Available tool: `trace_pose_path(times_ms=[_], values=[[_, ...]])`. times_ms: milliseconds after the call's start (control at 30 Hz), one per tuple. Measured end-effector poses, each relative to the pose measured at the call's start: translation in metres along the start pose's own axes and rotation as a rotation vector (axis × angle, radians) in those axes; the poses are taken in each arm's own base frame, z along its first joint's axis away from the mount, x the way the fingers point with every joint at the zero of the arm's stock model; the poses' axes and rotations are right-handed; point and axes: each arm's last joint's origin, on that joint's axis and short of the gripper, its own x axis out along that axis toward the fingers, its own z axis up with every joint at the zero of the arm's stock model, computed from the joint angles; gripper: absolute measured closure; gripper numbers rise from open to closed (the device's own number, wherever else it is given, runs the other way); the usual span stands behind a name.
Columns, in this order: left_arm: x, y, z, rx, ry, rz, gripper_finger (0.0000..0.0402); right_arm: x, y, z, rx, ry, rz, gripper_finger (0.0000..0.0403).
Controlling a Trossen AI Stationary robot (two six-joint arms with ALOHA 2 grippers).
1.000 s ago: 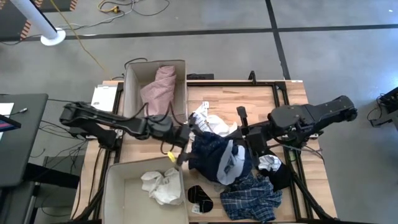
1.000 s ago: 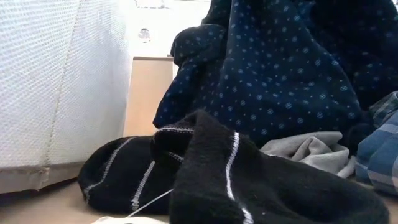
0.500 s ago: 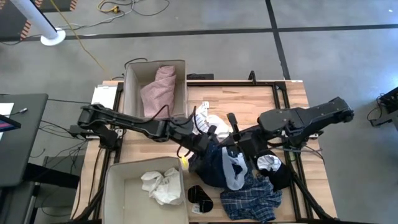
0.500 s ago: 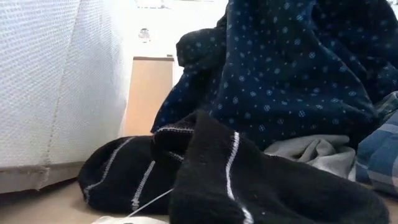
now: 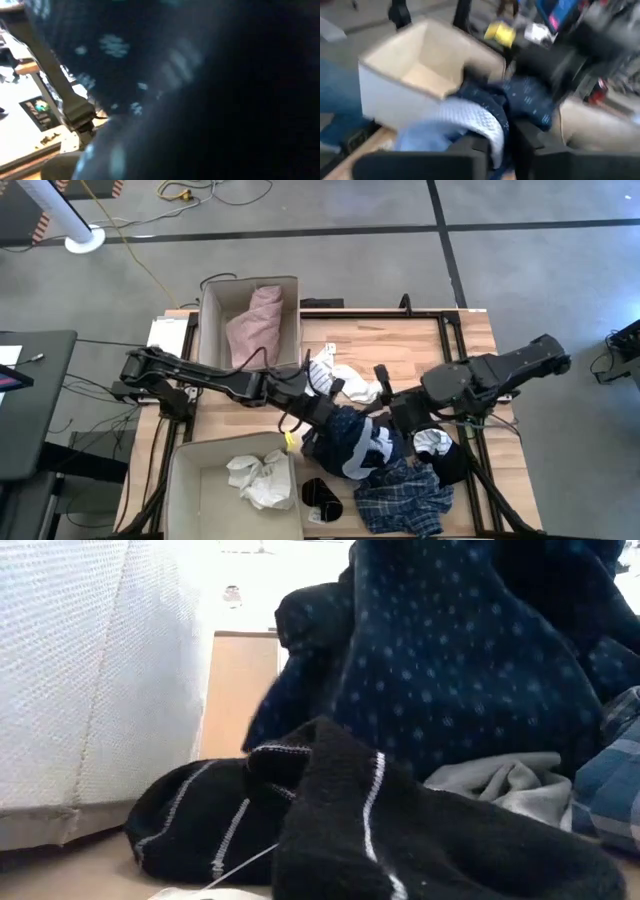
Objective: Sort clothes
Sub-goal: Put the dark blue long sleeve into the top light brown laundry organizer
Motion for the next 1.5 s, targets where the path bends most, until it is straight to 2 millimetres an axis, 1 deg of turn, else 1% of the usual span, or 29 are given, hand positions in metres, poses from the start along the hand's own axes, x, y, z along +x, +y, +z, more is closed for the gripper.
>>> trace_pose_path(times_ms=[100, 267, 333, 400, 467, 533, 667, 733, 867, 967, 1100, 1233, 1367, 1433, 1500], values=[[-0.015, 0.001, 0.016, 0.036, -0.027, 0.036, 0.0395, -0.005, 0.011, -0.003, 0.012, 0.079, -0.045, 0.0273], [-0.043, 0.003, 0.042, 0.091, -0.072, 0.112, 0.0396, -0.012, 0.028, -0.008, 0.063, 0.188, -0.110, 0.0150], [-0.055, 0.003, 0.053, 0.113, -0.100, 0.146, 0.0396, -0.014, 0.033, -0.012, 0.106, 0.233, -0.101, 0.0116], [-0.066, 0.005, 0.063, 0.136, -0.125, 0.178, 0.0396, -0.013, 0.036, -0.018, 0.155, 0.282, -0.124, 0.0100], [-0.075, 0.008, 0.073, 0.142, -0.139, 0.194, 0.0396, -0.010, 0.039, -0.024, 0.178, 0.339, -0.154, 0.0095], [-0.081, 0.011, 0.083, 0.145, -0.142, 0.204, 0.0396, -0.003, 0.043, -0.029, 0.194, 0.384, -0.172, 0.0096], [-0.089, 0.014, 0.101, 0.174, -0.139, 0.216, 0.0396, 0.017, 0.053, -0.038, 0.202, 0.450, -0.174, 0.0105], [-0.092, 0.015, 0.107, 0.188, -0.143, 0.230, 0.0396, 0.029, 0.058, -0.043, 0.205, 0.483, -0.175, 0.0107], [-0.096, 0.016, 0.113, 0.190, -0.114, 0.248, 0.0396, 0.054, 0.070, -0.054, 0.197, 0.533, -0.171, 0.0108], [-0.098, 0.016, 0.114, 0.201, -0.105, 0.260, 0.0396, 0.072, 0.080, -0.059, 0.198, 0.538, -0.146, 0.0109], [-0.097, 0.016, 0.114, 0.197, -0.105, 0.258, 0.0396, 0.096, 0.086, -0.067, 0.210, 0.527, -0.149, 0.0109], [-0.097, 0.016, 0.114, 0.186, -0.106, 0.255, 0.0396, 0.122, 0.083, -0.073, 0.198, 0.472, -0.212, 0.0109], [-0.097, 0.015, 0.115, 0.166, -0.116, 0.242, 0.0396, 0.145, 0.069, -0.080, 0.176, 0.408, -0.353, 0.0113], [-0.097, 0.013, 0.116, 0.151, -0.126, 0.230, 0.0397, 0.157, 0.058, -0.085, 0.187, 0.378, -0.426, 0.0125], [-0.096, 0.012, 0.117, 0.141, -0.137, 0.217, 0.0397, 0.168, 0.047, -0.089, 0.184, 0.356, -0.484, 0.0153]])
